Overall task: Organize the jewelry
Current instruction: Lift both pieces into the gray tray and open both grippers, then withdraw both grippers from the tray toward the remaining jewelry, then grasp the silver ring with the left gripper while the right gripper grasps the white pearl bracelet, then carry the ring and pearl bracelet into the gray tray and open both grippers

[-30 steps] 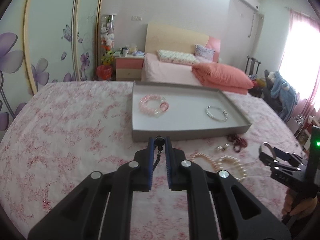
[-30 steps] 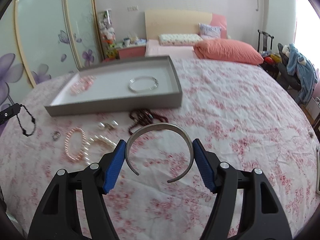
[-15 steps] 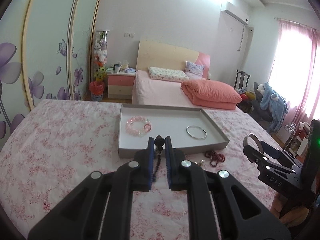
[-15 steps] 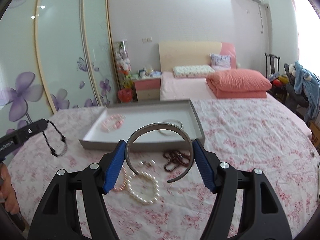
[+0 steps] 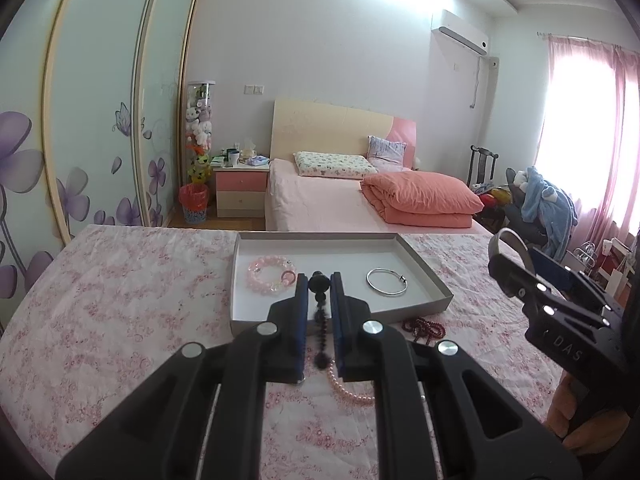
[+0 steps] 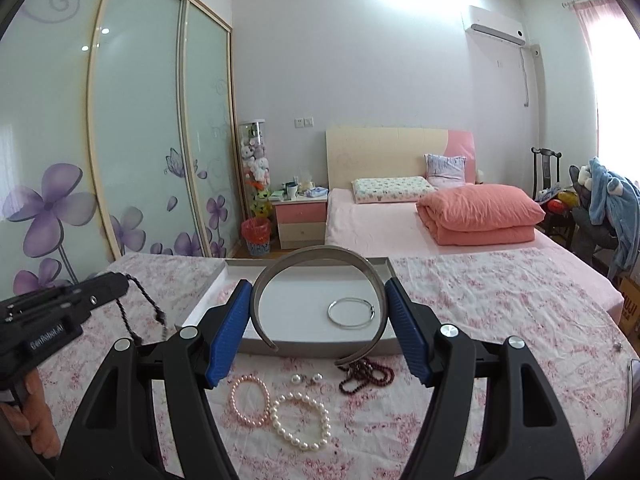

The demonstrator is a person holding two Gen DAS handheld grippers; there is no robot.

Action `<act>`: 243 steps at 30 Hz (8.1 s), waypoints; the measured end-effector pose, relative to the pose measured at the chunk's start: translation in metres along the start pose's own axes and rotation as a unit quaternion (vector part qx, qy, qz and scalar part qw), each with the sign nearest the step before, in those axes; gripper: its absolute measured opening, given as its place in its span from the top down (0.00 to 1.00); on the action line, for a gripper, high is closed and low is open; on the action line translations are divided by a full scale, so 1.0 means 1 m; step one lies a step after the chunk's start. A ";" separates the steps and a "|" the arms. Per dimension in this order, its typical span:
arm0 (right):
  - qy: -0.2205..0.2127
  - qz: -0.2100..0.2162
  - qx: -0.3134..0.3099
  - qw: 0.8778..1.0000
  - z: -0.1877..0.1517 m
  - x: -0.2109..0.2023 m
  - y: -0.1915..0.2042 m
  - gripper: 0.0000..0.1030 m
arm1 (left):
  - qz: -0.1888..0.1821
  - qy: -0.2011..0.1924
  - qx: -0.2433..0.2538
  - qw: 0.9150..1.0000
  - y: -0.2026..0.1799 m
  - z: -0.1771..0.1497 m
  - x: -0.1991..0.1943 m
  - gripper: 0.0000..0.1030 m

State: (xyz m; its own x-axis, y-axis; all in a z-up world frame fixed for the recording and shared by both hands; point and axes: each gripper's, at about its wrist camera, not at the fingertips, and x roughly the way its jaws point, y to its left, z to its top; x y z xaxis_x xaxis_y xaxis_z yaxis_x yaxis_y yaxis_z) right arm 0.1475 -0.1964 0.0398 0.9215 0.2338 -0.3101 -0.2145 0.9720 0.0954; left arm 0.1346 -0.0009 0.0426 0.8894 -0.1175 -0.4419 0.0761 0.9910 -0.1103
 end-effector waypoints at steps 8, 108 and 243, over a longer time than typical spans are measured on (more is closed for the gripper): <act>-0.007 -0.003 0.002 1.000 0.005 0.006 0.001 0.34 | -0.002 0.010 0.000 1.000 0.000 0.002 0.014 0.89; 0.257 0.016 0.000 0.966 -0.102 0.080 -0.015 0.53 | 0.033 0.141 -0.018 0.989 0.035 -0.074 0.095 0.65; 0.067 0.046 0.038 0.996 -0.003 0.042 -0.020 0.90 | 0.082 -0.001 0.042 0.996 0.003 -0.023 0.046 0.79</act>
State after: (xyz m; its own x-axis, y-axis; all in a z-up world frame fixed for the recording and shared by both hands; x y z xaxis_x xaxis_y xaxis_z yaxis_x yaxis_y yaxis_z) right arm 0.1897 -0.2055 0.0217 0.8467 0.3280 -0.4190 -0.2663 0.9429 0.2000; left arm 0.1652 -0.0044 0.0019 0.8940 0.0462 -0.4456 -0.0331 0.9988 0.0371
